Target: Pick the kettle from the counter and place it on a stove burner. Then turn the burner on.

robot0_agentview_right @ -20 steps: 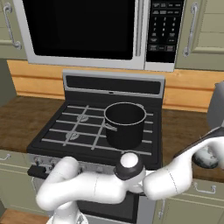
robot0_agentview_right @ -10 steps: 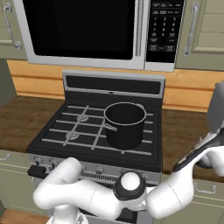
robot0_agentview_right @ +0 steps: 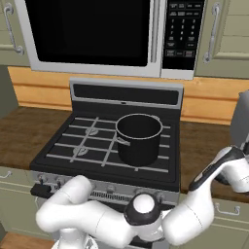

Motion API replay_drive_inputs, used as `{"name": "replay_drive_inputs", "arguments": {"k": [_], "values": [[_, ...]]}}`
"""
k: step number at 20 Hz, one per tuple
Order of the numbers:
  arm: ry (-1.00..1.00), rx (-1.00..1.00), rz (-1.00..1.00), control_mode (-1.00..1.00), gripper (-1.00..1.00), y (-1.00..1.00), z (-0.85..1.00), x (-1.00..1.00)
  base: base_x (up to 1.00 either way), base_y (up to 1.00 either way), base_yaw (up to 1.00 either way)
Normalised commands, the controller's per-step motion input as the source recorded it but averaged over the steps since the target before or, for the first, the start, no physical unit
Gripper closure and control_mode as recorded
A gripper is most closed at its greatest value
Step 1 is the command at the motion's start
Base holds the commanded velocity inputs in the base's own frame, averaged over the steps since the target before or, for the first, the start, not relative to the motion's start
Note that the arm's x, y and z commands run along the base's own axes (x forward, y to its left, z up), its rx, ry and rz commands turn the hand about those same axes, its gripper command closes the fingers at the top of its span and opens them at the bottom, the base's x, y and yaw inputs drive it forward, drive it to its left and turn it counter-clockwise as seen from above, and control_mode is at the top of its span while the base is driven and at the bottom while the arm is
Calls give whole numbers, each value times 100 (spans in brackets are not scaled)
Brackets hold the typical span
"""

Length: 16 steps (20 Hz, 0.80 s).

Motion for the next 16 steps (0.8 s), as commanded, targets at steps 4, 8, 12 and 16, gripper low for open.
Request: {"name": "replay_drive_inputs", "arguments": {"k": [4,8,12,16], "values": [[-30,0,0,-100,100,4,48,-81,0,0,0],[-37,0,3,-100,100,38,63,-100,0,0,0],[-36,0,8,-100,100,92,71,-92,0,0,0],[-35,0,5,-100,100,100,76,-38,0,0,0]]}}
